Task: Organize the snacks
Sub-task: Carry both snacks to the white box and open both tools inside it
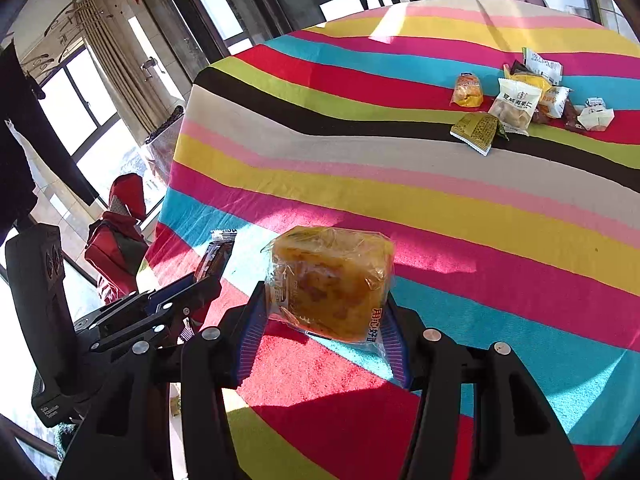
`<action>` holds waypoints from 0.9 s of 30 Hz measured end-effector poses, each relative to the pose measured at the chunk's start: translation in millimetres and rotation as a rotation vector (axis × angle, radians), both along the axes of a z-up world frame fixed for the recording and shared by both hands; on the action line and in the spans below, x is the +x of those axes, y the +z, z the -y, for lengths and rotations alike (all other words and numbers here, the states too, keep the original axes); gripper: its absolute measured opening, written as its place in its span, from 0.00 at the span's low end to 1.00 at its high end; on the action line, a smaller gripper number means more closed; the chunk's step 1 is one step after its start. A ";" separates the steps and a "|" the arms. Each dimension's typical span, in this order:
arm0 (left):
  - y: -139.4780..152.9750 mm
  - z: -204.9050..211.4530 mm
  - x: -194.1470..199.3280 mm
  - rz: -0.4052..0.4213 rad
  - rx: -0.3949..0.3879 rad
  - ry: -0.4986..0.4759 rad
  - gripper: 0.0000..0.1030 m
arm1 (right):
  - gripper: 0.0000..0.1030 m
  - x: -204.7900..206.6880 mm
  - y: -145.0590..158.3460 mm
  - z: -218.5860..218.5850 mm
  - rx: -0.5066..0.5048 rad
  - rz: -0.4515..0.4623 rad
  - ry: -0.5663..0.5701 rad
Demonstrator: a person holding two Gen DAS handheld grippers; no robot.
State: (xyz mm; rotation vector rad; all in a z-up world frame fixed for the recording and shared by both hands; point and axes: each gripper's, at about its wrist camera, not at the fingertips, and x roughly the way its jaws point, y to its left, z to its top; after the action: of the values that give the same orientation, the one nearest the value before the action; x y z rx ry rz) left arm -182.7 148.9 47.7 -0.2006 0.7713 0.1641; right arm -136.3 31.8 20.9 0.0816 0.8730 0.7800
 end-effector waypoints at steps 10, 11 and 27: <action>-1.2 -37.7 -44.3 0.002 -0.010 0.090 0.24 | 0.51 -32.5 8.3 -51.2 -0.024 0.030 0.150; -2.1 -41.8 -50.2 0.000 -0.008 0.103 0.24 | 0.51 -37.1 8.4 -56.3 -0.026 0.031 0.165; -41.9 -112.0 -150.4 -0.102 -0.048 0.352 0.24 | 0.51 -140.4 -11.8 -137.9 -0.128 0.109 0.542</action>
State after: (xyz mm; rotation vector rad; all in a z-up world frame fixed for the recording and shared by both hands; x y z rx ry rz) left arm -333.0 260.9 5.9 -0.3755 0.8380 0.4922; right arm -276.7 169.8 9.1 -0.3215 0.8472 1.2173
